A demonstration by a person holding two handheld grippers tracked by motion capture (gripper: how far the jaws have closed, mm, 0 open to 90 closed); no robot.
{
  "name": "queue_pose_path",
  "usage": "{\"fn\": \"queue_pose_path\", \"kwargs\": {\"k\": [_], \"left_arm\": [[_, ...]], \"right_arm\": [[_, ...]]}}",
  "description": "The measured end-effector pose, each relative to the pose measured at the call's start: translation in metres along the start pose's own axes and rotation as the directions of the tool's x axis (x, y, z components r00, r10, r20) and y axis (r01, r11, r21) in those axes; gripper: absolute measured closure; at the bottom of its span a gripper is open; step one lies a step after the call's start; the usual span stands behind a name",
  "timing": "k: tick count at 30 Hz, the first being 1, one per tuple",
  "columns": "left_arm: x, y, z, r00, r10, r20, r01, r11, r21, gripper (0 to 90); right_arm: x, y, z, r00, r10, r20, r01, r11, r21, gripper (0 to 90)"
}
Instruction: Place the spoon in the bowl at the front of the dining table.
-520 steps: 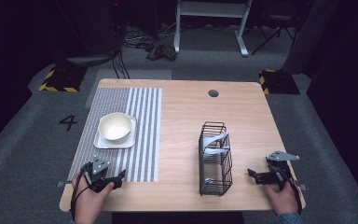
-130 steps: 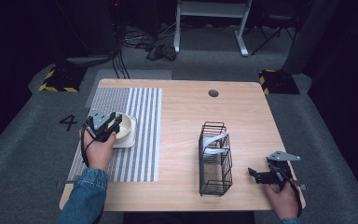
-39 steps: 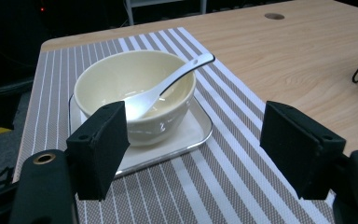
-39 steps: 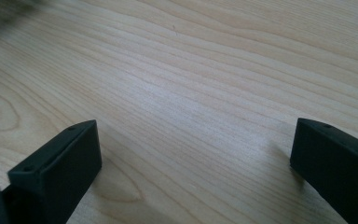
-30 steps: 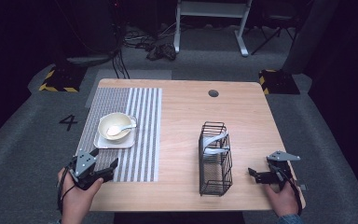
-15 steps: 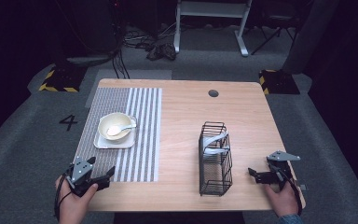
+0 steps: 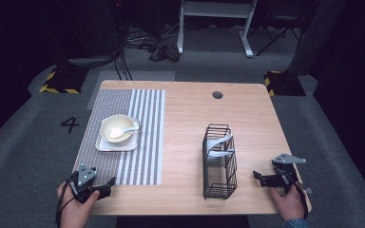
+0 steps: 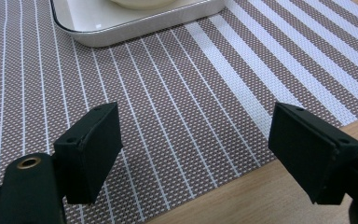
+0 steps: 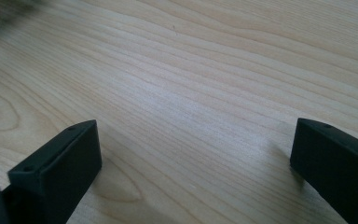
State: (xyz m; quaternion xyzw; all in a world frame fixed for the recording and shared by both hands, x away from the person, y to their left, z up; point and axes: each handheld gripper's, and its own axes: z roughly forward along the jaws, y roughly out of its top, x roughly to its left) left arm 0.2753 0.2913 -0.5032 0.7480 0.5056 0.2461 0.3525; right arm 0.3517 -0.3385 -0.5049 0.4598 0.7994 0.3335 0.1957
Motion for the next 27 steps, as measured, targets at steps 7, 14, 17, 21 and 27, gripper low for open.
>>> {"fn": "queue_pose_path", "kwargs": {"k": [7,14,17,21,27], "left_arm": [[-0.0003,-0.0043,0.0028,0.9999,-0.006,-0.009,0.006,0.9991,0.041,16.6],[0.0017,-0.0058,0.0033,0.9994,-0.035,0.001,0.035,0.9987,0.037,16.2],[0.0011,-0.0065,0.0033,0.9993,-0.037,-0.002,0.037,0.9988,0.031,16.2],[0.0006,-0.0072,0.0031,0.9992,-0.039,-0.006,0.039,0.9989,0.026,16.1],[0.0005,-0.0072,0.0030,0.9992,-0.040,-0.006,0.040,0.9988,0.027,16.1]], "right_arm": [[0.0000,0.0000,0.0000,1.0000,0.000,0.000,0.000,1.000,0.000,1.8],[0.0000,0.0000,0.0000,1.0000,0.000,0.000,0.000,1.000,0.000,1.8],[0.0000,0.0000,0.0000,1.0000,0.000,0.000,0.000,1.000,0.000,1.8],[0.0000,0.0000,0.0000,1.0000,-0.001,0.000,0.001,1.000,0.000,1.8],[0.0000,0.0000,0.0000,1.0000,0.000,0.000,0.000,1.000,0.000,1.8]]}}
